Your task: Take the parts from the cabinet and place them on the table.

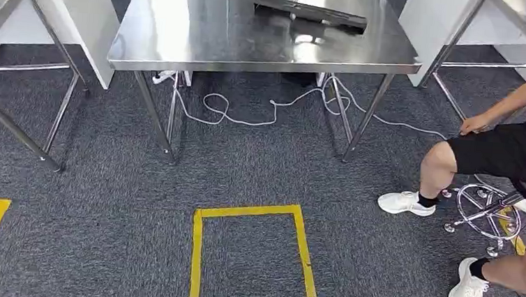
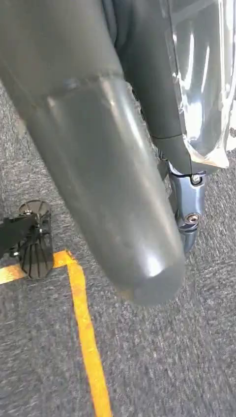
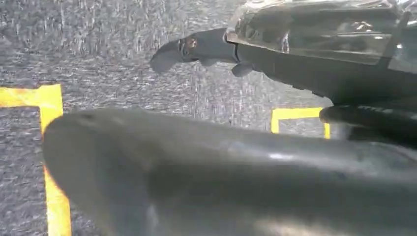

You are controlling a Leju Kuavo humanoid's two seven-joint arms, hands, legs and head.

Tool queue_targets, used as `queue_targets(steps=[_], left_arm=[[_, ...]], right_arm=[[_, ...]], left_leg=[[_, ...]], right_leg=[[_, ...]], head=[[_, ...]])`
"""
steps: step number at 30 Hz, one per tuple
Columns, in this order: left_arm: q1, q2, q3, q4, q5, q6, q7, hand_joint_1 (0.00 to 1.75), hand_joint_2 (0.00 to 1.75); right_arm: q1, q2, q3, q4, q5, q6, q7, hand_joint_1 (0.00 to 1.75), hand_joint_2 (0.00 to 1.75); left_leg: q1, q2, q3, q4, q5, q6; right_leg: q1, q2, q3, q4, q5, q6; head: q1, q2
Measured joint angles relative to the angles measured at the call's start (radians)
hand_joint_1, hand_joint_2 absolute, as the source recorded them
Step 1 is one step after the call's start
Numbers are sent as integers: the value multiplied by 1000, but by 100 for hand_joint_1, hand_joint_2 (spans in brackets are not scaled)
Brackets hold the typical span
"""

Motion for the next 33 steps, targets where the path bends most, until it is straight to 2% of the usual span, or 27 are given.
queue_targets(steps=[1,2,3,5,6,7,8,9,11,12,13,14,15,16,17,18,19,21,22,23,24,26,27,28,29,32,33], left_arm=[[0,0,0,0,0,-1,0,0,0],[2,0,0,0,0,-2,-1,0,0],[3,3,0,0,0,-2,-2,0,0],[8,1,-1,1,-2,-4,-5,0,0],[8,2,-1,1,-2,-4,-5,0,0],[7,3,-1,0,-2,-4,-5,0,0],[8,3,-1,1,-2,-4,-5,0,0],[8,3,-1,1,-2,-4,-5,0,0],[7,3,-1,0,-5,-3,-3,0,0],[6,4,-1,0,-5,-3,-2,0,0],[6,5,-1,0,-5,-3,-2,0,0],[6,5,-1,0,-6,-3,-2,0,0],[6,5,-1,0,-6,-3,-1,0,0],[5,5,-1,0,-6,-2,0,0,0],[5,2,-1,1,-6,-2,0,0,0],[6,0,-1,0,-6,-2,0,0,0],[6,0,-1,0,-6,-2,0,0,0],[7,0,-1,1,-6,-2,1,0,0],[8,0,-1,0,-6,-2,1,0,0],[9,0,-1,1,-7,-2,1,0,0],[9,-2,-1,1,-8,-2,1,0,0],[9,-4,-1,1,-10,-2,3,0,0],[8,-4,-1,0,-11,-2,6,0,0],[7,-4,-1,0,-11,-2,8,0,0],[6,-4,-2,0,-13,-2,8,0,0],[-2,-5,-2,0,-19,0,11,0,0],[-3,-5,-3,0,-20,0,11,0,0]], right_arm=[[3,0,0,0,0,0,0,0,0],[11,0,-1,5,0,2,0,0,0],[13,4,-2,8,0,3,0,0,0],[16,5,-2,10,5,10,2,0,0],[16,6,-2,11,10,16,4,0,0],[16,7,-2,12,14,22,6,0,0],[19,9,-2,15,19,23,10,0,0],[21,11,-2,16,28,26,14,0,0],[23,15,0,17,42,34,21,0,0],[22,18,2,17,45,35,22,0,0],[22,21,3,17,47,35,22,0,0],[20,21,3,17,47,36,22,0,0],[19,23,3,18,48,36,22,0,0],[18,23,3,18,48,36,22,0,0],[18,22,3,18,48,36,23,0,0],[19,23,3,18,48,36,23,0,0],[18,23,3,19,48,36,23,0,0],[19,22,3,19,48,36,23,0,0],[20,22,3,20,48,39,23,0,0],[21,22,3,21,50,40,23,0,0],[23,22,3,22,51,42,24,0,0],[24,20,3,22,51,44,27,0,0],[22,20,3,22,52,46,28,0,0],[18,20,3,22,53,47,29,0,0],[17,19,3,22,54,47,31,0,0],[24,19,3,23,58,50,35,0,0],[25,19,3,23,60,50,37,0,0]], left_leg=[[2,0,1,-5,3,-4],[6,-1,-6,-2,3,-12],[12,-6,-16,18,-36,-13],[12,-7,-50,137,-178,-16],[12,-10,-66,212,-223,-17],[12,-10,-77,283,-237,-18],[12,-10,-72,313,-222,-16],[12,-10,-45,301,-191,-13],[10,-17,70,157,-144,0],[7,-35,139,64,-147,10],[3,-45,176,10,-154,17],[2,-39,177,2,-161,14],[-4,-36,176,-6,-165,18],[-6,-33,172,-11,-166,23],[3,-30,172,-25,-154,35],[2,-22,171,-32,-147,39],[3,-20,164,-32,-142,46],[1,-7,153,-31,-135,49],[0,0,146,-31,-131,48],[1,8,143,-30,-128,46],[1,16,141,-30,-126,44],[3,34,141,-29,-124,40],[3,42,143,-29,-123,36],[-8,53,142,-24,-127,27],[-8,59,143,-25,-126,19],[-4,84,146,-25,-127,4],[5,59,139,-13,-138,-6]], right_leg=[[1,0,-1,0,1,-6],[-15,-2,-9,-3,13,-23],[-15,-8,-16,-3,24,-32],[-9,-8,-38,-2,44,-54],[-6,-9,-49,-2,53,-56],[-1,-9,-62,-1,63,-58],[2,-8,-71,0,70,-56],[4,-7,-81,1,77,-55],[7,-1,-85,4,87,-48],[5,0,-88,8,91,-43],[14,1,-104,16,92,-39],[13,1,-99,18,96,-33],[10,2,-106,17,101,-25],[9,3,-112,18,106,-18],[22,3,-119,21,108,-11],[12,2,-132,41,93,-9],[8,2,-158,92,61,-10],[-1,2,-230,246,-8,-12],[-4,2,-261,318,-31,-7],[-8,2,-265,337,-29,2],[-11,1,-244,307,-15,13],[-17,-13,-145,139,46,36],[-18,-48,-94,50,70,41],[-10,-82,-83,7,75,31],[-5,-64,-80,8,82,17],[-5,-37,-99,9,87,-6],[-29,-30,-87,7,94,-16]], head=[[2,0],[0,0],[0,0],[-3,0],[-2,0],[-2,0],[-2,0],[-1,0],[-1,0],[-2,0],[-1,0],[0,0],[-3,0],[-2,0],[-1,0],[0,0],[6,0],[6,0],[7,0],[7,0],[7,0],[7,0],[8,0],[12,0],[8,0],[5,0],[4,0]])
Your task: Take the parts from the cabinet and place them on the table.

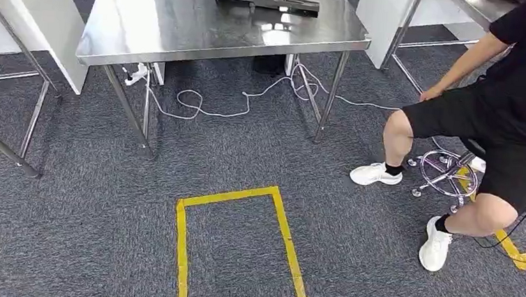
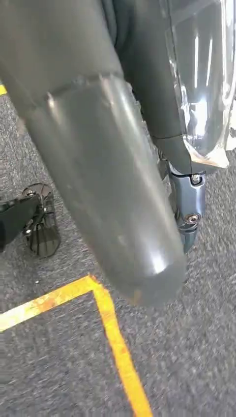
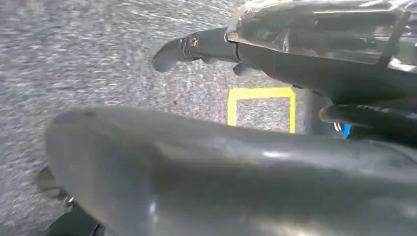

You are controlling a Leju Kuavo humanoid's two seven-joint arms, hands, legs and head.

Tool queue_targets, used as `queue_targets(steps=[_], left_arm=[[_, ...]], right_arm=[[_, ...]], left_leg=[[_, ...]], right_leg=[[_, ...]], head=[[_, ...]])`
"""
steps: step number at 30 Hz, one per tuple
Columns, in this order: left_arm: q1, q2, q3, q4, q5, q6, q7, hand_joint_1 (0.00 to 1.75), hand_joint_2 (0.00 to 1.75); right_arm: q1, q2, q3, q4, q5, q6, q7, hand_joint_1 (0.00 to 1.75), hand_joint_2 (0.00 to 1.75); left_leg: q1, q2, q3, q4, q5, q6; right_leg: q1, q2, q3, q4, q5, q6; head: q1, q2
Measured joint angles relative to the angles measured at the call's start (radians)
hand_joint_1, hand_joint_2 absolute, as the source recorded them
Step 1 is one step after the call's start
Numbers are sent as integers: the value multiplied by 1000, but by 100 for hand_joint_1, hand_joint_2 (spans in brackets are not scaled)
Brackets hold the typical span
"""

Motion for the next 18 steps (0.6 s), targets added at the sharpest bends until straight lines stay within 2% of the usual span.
queue_targets(steps=[1,2,3,4,5,6,7,8,9,10,11,12,14,15,16,17,18], left_arm=[[0,0,0,0,0,0,0,0,0],[1,-1,0,0,-2,0,1,0,0],[3,-1,0,0,-2,0,2,0,0],[4,-1,0,0,-2,1,3,0,0],[5,-1,0,0,-2,2,5,0,0],[6,-1,0,0,-2,2,5,0,0],[5,-1,0,0,-2,2,5,0,0],[5,-1,0,0,-2,2,6,0,0],[5,0,0,0,-2,3,6,0,0],[6,0,0,0,-2,3,8,0,0],[6,0,0,0,-2,4,9,0,0],[6,0,0,0,-3,5,10,0,0],[4,0,0,0,-3,6,10,0,0],[3,-5,-2,0,-3,6,11,0,0],[4,-5,-2,0,-3,8,11,0,0],[7,-4,-2,0,-3,10,11,0,0],[11,-4,-2,0,-3,12,11,0,0]], right_arm=[[-1,1,0,0,0,0,2,0,0],[-2,1,0,0,2,0,3,0,0],[-3,3,0,0,3,0,3,0,0],[-2,4,0,0,3,0,4,0,0],[-1,4,0,0,3,0,5,0,0],[2,4,0,1,3,0,6,0,0],[2,5,0,1,3,0,8,0,0],[1,5,0,1,3,0,11,0,0],[-1,6,0,1,5,0,15,0,0],[-2,7,0,1,6,0,17,0,0],[-7,8,0,1,6,0,19,0,0],[-6,8,0,1,8,0,20,0,0],[1,8,0,1,11,0,21,0,0],[2,3,0,1,12,0,22,0,0],[2,6,0,1,13,2,22,0,0],[-1,7,0,1,15,3,22,0,0],[-2,6,0,1,16,3,22,0,0]], left_leg=[[-1,-44,-21,51,-45,-2],[1,-62,-53,126,-93,-2],[0,-72,-90,211,-133,-3],[1,-76,-122,281,-159,-4],[1,-76,-139,319,-161,-4],[1,-76,-132,302,-138,-3],[1,-77,-106,248,-98,-2],[4,-84,-68,166,-52,-1],[7,-106,-26,77,-10,2],[10,-156,-9,34,-14,6],[10,-148,-13,27,-15,6],[4,-137,-13,29,-14,10],[-4,-118,-14,23,-6,28],[7,-102,-13,12,5,40],[3,-94,-13,7,7,45],[3,-79,-15,7,9,50],[1,-64,-16,8,9,50]], right_leg=[[7,8,-7,0,4,-15],[10,16,-10,1,9,-22],[14,25,-13,1,11,-25],[17,36,-16,3,11,-25],[19,48,-16,4,11,-25],[19,60,-16,6,11,-25],[19,71,-16,10,11,-24],[18,85,-17,15,11,-24],[18,98,-18,21,10,-23],[24,107,-26,29,7,-18],[29,118,-35,36,5,-11],[25,124,-45,34,10,-3],[21,144,-63,28,19,13],[25,132,-62,41,14,16],[26,87,-80,73,-6,14],[22,63,-117,139,-42,8],[19,52,-154,216,-75,5]], head=[[-3,0],[-3,0],[-3,0],[-3,0],[-3,0],[-3,0],[-3,0],[-3,0],[-3,0],[-3,0],[-2,0],[-2,0],[-4,0],[-2,0],[-1,0],[5,0],[4,0]])
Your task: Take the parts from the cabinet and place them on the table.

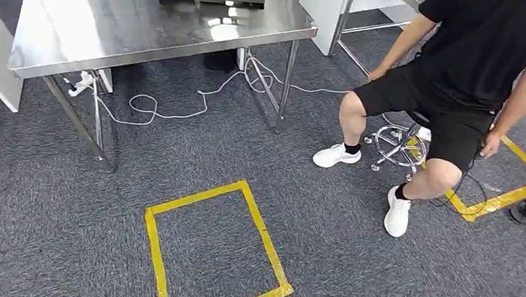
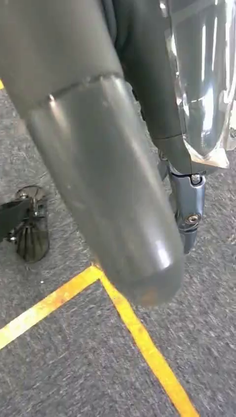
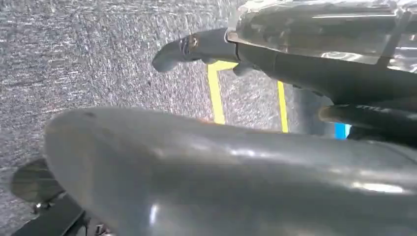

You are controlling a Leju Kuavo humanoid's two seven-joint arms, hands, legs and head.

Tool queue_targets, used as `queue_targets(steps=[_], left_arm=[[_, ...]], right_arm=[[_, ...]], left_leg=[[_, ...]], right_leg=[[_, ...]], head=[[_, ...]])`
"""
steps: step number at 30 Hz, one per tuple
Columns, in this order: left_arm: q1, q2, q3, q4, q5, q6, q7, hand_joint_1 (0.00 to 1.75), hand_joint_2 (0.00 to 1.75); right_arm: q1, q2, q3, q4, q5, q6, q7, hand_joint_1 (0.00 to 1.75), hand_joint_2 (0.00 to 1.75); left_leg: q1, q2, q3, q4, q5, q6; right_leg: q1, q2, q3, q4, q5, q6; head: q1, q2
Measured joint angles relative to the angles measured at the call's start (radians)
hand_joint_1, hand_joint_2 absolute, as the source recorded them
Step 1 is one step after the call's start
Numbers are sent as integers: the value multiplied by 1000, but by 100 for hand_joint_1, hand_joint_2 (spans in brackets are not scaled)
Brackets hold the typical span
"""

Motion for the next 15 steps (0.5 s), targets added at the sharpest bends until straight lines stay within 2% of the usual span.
queue_targets(steps=[1,2,3,4,5,6,7,8,9,11,12,13,14,15], left_arm=[[2,0,0,0,0,3,0,0,0],[3,0,0,0,0,3,0,0,0],[4,-1,0,0,0,4,0,0,0],[4,-2,0,0,0,5,0,0,0],[4,-3,-1,0,-2,5,0,0,0],[3,-5,-1,0,-2,5,0,0,0],[3,-4,-1,0,-2,6,0,0,0],[4,-4,-1,0,-2,6,2,0,0],[2,-3,-1,0,-2,6,3,0,0],[-1,-3,-1,0,-2,6,3,0,0],[-1,-4,-2,0,-2,6,3,0,0],[-2,-3,-2,0,-2,6,3,0,0],[0,-3,-2,0,-2,6,3,0,0],[4,-3,-2,1,-4,6,3,0,0]], right_arm=[[0,0,0,0,3,0,0,0,0],[0,0,0,0,5,0,0,0,0],[3,-1,0,0,5,0,0,0,0],[7,-1,0,0,5,0,1,0,0],[8,-1,0,0,5,0,2,0,0],[7,-2,0,0,6,0,3,0,0],[5,-1,0,0,7,0,3,0,0],[0,0,0,0,7,0,5,0,0],[1,2,0,0,7,0,6,0,0],[6,2,0,0,7,0,8,0,0],[7,2,0,0,8,0,10,0,0],[9,3,0,0,8,0,10,0,0],[8,3,0,0,8,0,12,0,0],[6,3,0,0,8,0,13,0,0]], left_leg=[[-1,13,-2,0,0,0],[-1,25,-4,1,0,0],[-1,37,-4,1,0,0],[0,48,-4,1,0,-1],[1,57,-3,1,0,-3],[2,69,0,1,-1,-6],[-3,76,3,2,-2,-14],[-8,89,4,3,-10,-26],[-10,93,7,3,-11,-32],[-6,112,17,-4,-9,-43],[-4,114,17,-1,-13,-50],[3,64,9,23,-36,-56],[5,26,-13,75,-76,-54],[5,2,-52,165,-127,-54]], right_leg=[[-2,-6,-35,75,-27,1],[-4,-9,-57,125,-39,7],[-6,-12,-52,125,-32,15],[-8,-15,-18,71,-8,28],[-11,-24,28,-9,21,38],[-14,-48,91,-119,53,45],[-14,-97,128,-189,64,42],[3,-94,123,-192,70,33],[-1,-81,119,-191,71,24],[7,-62,114,-190,72,15],[-6,-51,124,-197,79,4],[-19,-42,126,-198,82,-2],[-20,-36,125,-197,87,-16],[-16,-24,122,-197,88,-21]], head=[[0,0],[0,0],[0,0],[1,0],[0,0],[0,0],[2,0],[2,0],[-5,0],[-3,0],[-2,0],[-8,0],[-9,0],[-11,0]])
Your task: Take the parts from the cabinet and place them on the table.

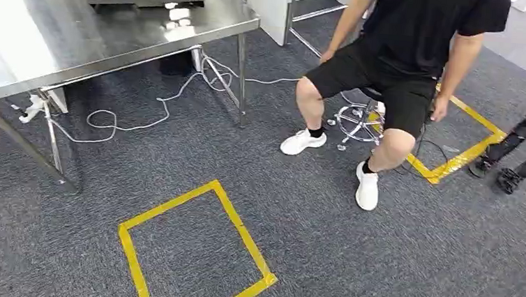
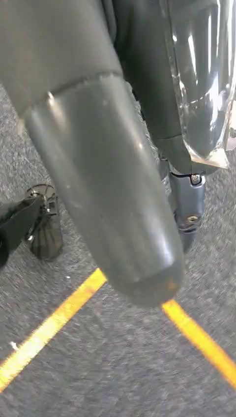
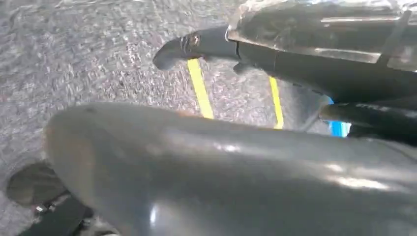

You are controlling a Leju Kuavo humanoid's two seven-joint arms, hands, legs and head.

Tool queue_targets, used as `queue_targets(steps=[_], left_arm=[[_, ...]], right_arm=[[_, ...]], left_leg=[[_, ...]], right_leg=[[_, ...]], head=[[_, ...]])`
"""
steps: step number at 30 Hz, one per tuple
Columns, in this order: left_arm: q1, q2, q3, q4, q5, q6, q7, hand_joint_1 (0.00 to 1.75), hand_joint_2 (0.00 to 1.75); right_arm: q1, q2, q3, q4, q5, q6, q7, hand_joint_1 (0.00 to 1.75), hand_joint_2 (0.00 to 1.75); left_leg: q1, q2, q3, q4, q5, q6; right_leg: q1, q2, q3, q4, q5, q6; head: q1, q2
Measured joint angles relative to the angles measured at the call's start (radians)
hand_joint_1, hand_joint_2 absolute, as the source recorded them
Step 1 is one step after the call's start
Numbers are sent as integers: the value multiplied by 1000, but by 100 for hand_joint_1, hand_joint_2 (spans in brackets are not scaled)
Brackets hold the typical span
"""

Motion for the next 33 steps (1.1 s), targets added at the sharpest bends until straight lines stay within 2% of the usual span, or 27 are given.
queue_targets(steps=[1,2,3,4,5,6,7,8,11,12,13,14,15,17,18,19,21,22,23,24,26,27,28,29,30,32,33], left_arm=[[4,0,0,0,0,0,0,0,0],[6,1,0,0,0,0,0,0,0],[7,2,0,0,0,0,1,0,0],[7,2,0,0,0,0,1,0,0],[7,2,0,0,0,-1,2,0,0],[6,2,0,0,0,-2,3,0,0],[7,3,0,0,0,-2,4,0,0],[7,3,0,1,0,-3,5,0,0],[3,2,0,1,0,-3,6,0,0],[1,1,0,1,0,-3,6,0,0],[-1,-1,0,1,0,-5,6,0,0],[1,0,0,1,0,-11,7,0,0],[4,1,0,1,0,-12,8,0,0],[5,2,0,1,0,-22,13,0,0],[4,2,0,1,-1,-33,19,0,0],[5,2,0,1,-2,-47,27,0,0],[4,2,0,1,-3,-71,40,0,0],[5,2,0,1,-4,-80,43,0,0],[5,3,0,1,-4,-90,50,0,0],[7,3,0,1,-4,-97,55,0,0],[3,4,0,1,-4,-110,65,0,0],[0,4,0,1,-4,-114,68,0,0],[0,6,0,1,-5,-121,79,0,0],[0,8,0,1,-5,-131,90,0,0],[3,10,-1,2,-6,-152,105,0,0],[13,13,-1,2,-14,-181,132,0,0],[16,14,-1,3,-16,-199,143,0,0]], right_arm=[[0,2,0,0,0,0,0,0,0],[1,4,0,0,0,0,0,0,0],[1,4,0,0,0,0,2,0,0],[2,4,0,0,0,0,3,0,0],[2,5,0,0,0,0,5,0,0],[1,5,0,0,0,0,5,0,0],[1,6,0,0,0,0,5,0,0],[-3,6,0,0,0,0,5,0,0],[2,5,0,0,-1,0,5,0,0],[4,3,0,1,-1,0,5,0,0],[5,4,0,1,-2,0,5,0,0],[2,5,0,1,-5,0,5,0,0],[0,6,0,1,-10,0,5,0,0],[-2,6,-1,1,-29,0,5,0,0],[-1,8,-5,1,-50,0,4,0,0],[1,9,-15,1,-72,0,4,0,0],[2,11,-36,1,-101,3,4,0,0],[0,12,-45,1,-108,5,5,0,0],[-5,15,-54,1,-111,13,8,0,0],[-7,15,-59,1,-114,20,14,0,0],[-3,19,-66,1,-121,25,19,0,0],[-2,19,-72,2,-123,27,20,0,0],[-1,22,-79,2,-129,34,22,0,0],[-1,22,-82,2,-137,41,23,0,0],[-2,23,-90,2,-154,49,25,0,0],[-4,29,-114,2,-201,76,29,0,0],[-4,34,-136,2,-238,94,34,0,0]], left_leg=[[-1,-11,-43,94,-42,-1],[-1,-15,-72,154,-58,-2],[0,-16,-80,167,-49,-1],[0,-16,-65,126,-13,0],[2,-18,-34,58,30,1],[6,-32,11,-38,80,1],[12,-78,47,-118,110,3],[12,-102,51,-136,99,2],[-4,-67,47,-133,104,19],[1,-54,49,-143,112,30],[3,-40,51,-149,118,39],[2,-27,50,-151,119,48],[1,-13,49,-151,119,50],[-1,18,46,-151,118,51],[-2,29,46,-151,118,51],[-2,44,46,-151,117,50],[-1,65,49,-151,116,46],[-1,75,52,-151,114,42],[-10,85,55,-149,109,33],[-12,95,58,-149,103,23],[-10,115,69,-154,102,15],[-8,127,75,-157,101,6],[0,100,73,-144,91,-3],[0,49,61,-113,63,-4],[2,12,30,-38,13,-2],[1,-13,-45,117,-56,-4],[2,-16,-68,158,-60,-5]], right_leg=[[5,13,-2,0,0,0],[7,26,-2,1,2,-3],[9,40,-1,1,2,-3],[9,54,0,2,2,-2],[8,67,1,4,2,-2],[7,82,1,8,1,-2],[7,95,-4,14,-1,3],[20,104,-14,28,-6,12],[12,133,-35,16,6,34],[21,145,-39,16,6,43],[16,98,-41,39,-3,42],[19,51,-68,88,-33,35],[16,28,-106,160,-69,30],[13,16,-177,307,-124,31],[12,15,-189,335,-128,38],[10,12,-173,309,-113,49],[7,-6,-85,154,-54,67],[6,-44,-32,61,-29,71],[16,-81,-18,20,-22,62],[23,-71,-14,20,-15,50],[25,-49,-27,23,-13,37],[27,-36,-25,17,-11,29],[-6,-24,-10,11,-4,16],[1,-16,-11,11,-2,12],[4,-8,-12,12,0,-6],[11,21,-14,12,-1,-7],[13,36,-14,13,-1,-7]], head=[[0,0],[0,0],[1,0],[0,0],[0,0],[-1,0],[0,0],[0,0],[1,0],[2,0],[1,0],[7,0],[11,0],[10,0],[11,0],[10,0],[11,0],[12,0],[14,0],[11,0],[8,0],[8,0],[3,0],[0,0],[-1,0],[-2,0],[-3,0]])
